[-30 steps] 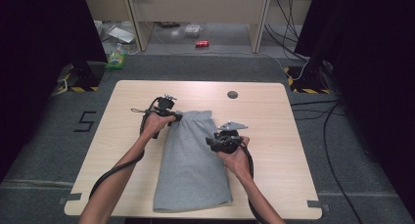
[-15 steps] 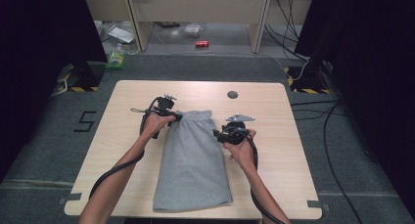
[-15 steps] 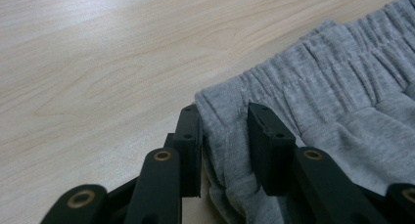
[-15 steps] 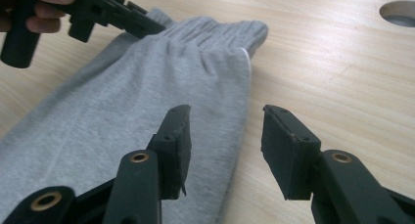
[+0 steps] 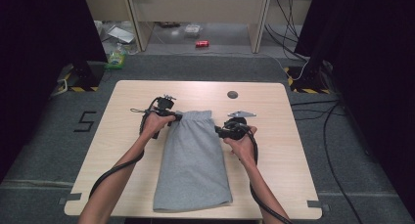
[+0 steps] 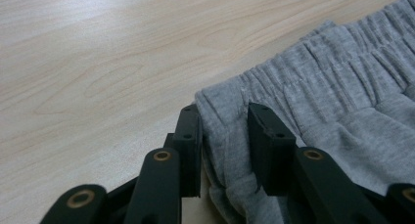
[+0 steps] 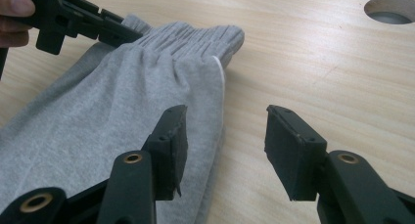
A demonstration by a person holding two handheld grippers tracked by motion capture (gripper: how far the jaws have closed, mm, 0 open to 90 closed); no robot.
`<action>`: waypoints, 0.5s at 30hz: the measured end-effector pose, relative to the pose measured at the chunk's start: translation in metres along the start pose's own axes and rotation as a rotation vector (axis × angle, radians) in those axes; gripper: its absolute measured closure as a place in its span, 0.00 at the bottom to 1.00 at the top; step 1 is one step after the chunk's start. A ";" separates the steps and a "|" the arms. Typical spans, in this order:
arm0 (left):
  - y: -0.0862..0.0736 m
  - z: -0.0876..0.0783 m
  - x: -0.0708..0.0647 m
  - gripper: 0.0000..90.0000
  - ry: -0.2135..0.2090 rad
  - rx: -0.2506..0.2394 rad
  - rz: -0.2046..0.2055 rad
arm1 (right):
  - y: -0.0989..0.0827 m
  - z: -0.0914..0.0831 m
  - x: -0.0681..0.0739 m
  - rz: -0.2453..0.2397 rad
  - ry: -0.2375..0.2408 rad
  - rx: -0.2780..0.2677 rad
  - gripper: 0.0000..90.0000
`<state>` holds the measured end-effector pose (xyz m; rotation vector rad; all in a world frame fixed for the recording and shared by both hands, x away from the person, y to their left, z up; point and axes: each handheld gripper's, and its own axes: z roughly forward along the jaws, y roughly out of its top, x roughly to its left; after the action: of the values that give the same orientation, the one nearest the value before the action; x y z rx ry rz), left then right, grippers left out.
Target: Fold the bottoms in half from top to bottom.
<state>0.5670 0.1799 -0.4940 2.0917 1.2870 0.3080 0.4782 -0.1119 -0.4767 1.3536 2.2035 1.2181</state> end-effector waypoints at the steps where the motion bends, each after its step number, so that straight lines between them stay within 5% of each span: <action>1: 0.000 0.000 0.000 0.74 0.000 0.000 -0.002 | 0.001 0.001 0.000 0.005 0.001 0.000 0.56; 15: 0.000 0.000 0.000 0.74 -0.001 -0.001 -0.006 | 0.016 0.022 -0.004 0.028 -0.001 0.003 0.55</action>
<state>0.5670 0.1803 -0.4943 2.0867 1.2914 0.3045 0.5033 -0.1009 -0.4779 1.3905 2.1936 1.2243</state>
